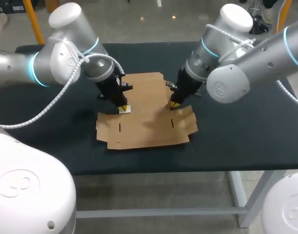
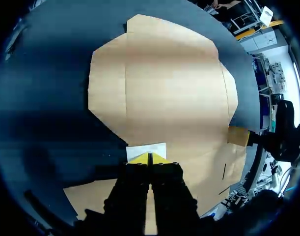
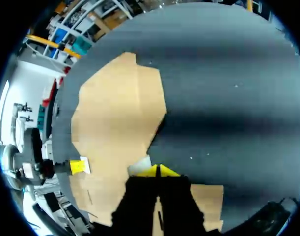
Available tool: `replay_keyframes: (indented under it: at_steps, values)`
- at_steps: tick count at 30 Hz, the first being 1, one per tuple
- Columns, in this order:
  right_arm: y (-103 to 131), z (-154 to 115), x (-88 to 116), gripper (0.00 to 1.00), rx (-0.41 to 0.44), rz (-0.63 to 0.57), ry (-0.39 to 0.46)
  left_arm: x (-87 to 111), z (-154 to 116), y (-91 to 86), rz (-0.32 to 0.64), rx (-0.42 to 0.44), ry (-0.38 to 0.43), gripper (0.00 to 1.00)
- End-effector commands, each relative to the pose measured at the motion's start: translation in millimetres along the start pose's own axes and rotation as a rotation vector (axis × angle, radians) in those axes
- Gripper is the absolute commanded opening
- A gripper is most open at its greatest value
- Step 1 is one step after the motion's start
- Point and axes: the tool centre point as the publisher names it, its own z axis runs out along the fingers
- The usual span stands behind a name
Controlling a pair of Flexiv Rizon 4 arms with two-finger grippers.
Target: Assemble the packaging by folding the flat box into shape, placing the metal phone stand inside, and closing the box properly
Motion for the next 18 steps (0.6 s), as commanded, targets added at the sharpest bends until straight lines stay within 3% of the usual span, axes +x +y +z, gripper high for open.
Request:
replay_keyframes:
  at_steps: [1,18]
  values:
    - [-2,-3,2,0.00,-0.006,-0.005,0.003,-0.5,1,1.5,-0.003,0.002,-0.009,0.00]
    - [-1,9,17,0.00,-0.019,-0.077,0.019,1.1,3,2.1,0.018,-0.004,-0.008,0.00]
